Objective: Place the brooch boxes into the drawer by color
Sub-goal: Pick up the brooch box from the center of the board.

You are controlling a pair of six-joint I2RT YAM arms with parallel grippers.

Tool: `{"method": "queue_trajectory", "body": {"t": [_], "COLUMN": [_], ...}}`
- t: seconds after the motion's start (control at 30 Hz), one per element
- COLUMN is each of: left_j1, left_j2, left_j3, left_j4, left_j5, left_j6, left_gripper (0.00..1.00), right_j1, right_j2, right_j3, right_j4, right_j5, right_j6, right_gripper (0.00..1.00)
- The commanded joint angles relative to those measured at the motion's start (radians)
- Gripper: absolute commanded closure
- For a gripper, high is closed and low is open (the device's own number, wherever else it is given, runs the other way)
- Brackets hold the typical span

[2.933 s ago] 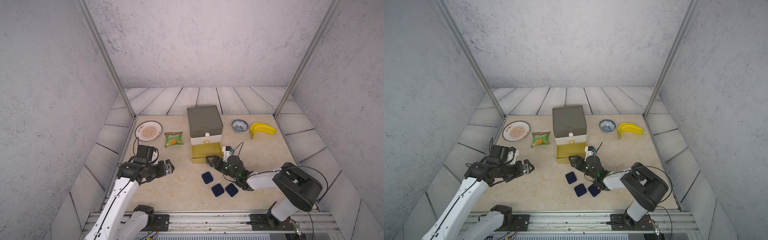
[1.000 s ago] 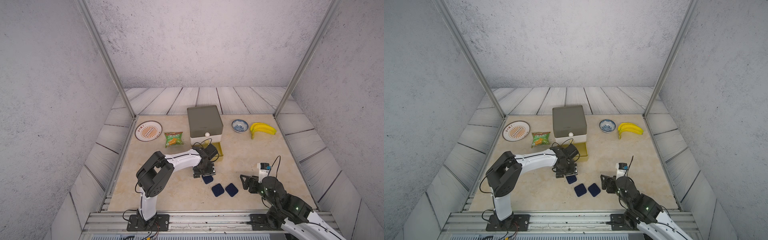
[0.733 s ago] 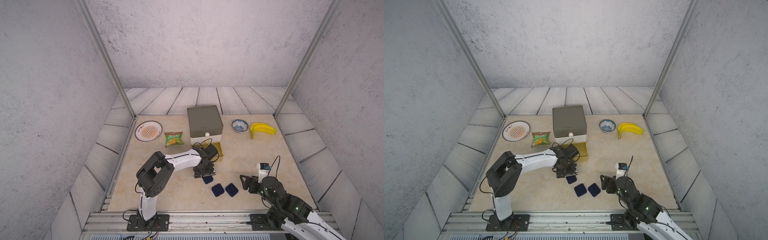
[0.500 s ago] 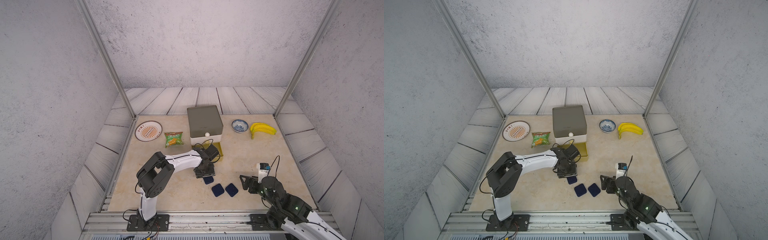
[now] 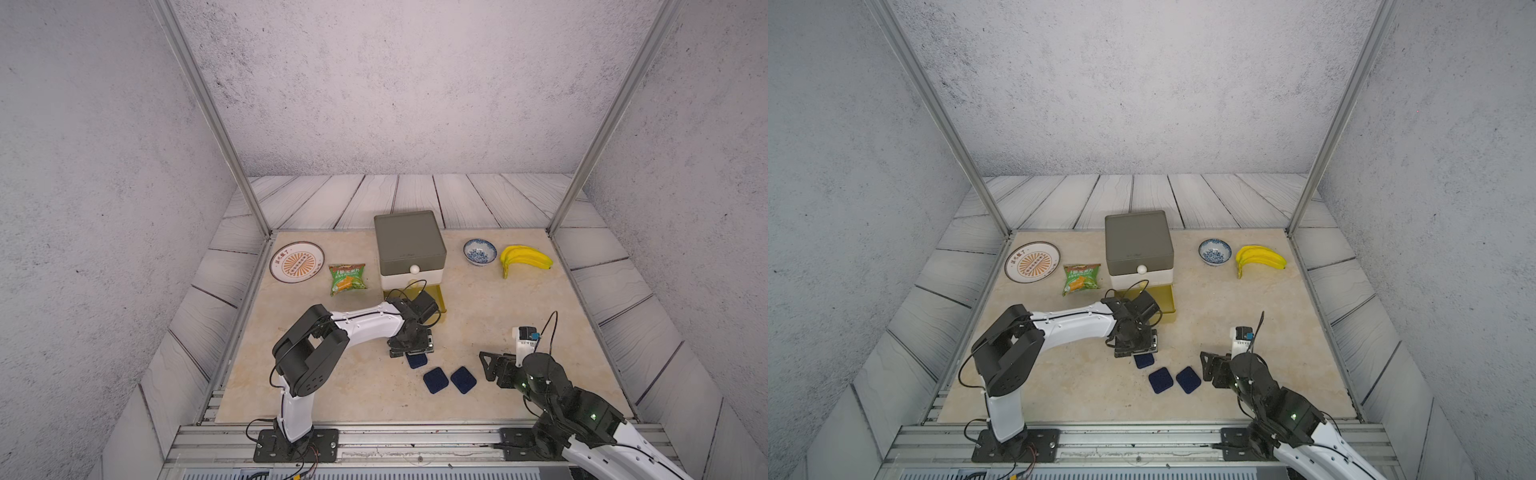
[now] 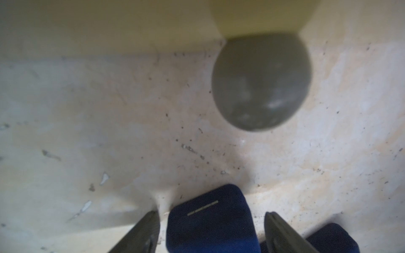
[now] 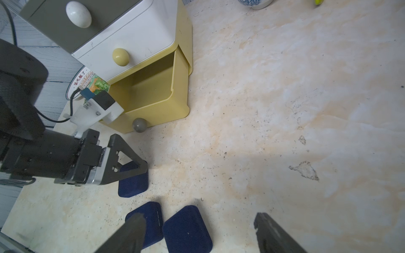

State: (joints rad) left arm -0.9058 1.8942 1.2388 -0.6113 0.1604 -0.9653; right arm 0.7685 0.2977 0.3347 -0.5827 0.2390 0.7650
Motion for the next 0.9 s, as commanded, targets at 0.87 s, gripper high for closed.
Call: {"method": "queue_trajectory", "body": {"t": [0.87], "left_j1": [-0.033], "left_j2": [-0.104], "left_j3": [-0.048], "left_j4": [-0.140], "left_j5": [-0.033], "left_j6": [0.015], "left_gripper": [0.55], "right_j1": [-0.003], "right_j2": [0.066], "right_j3": [0.034], "right_j4": [0.019], "right_j5": [-0.012], "right_j6": [-0.058], "right_gripper": [0.16]}}
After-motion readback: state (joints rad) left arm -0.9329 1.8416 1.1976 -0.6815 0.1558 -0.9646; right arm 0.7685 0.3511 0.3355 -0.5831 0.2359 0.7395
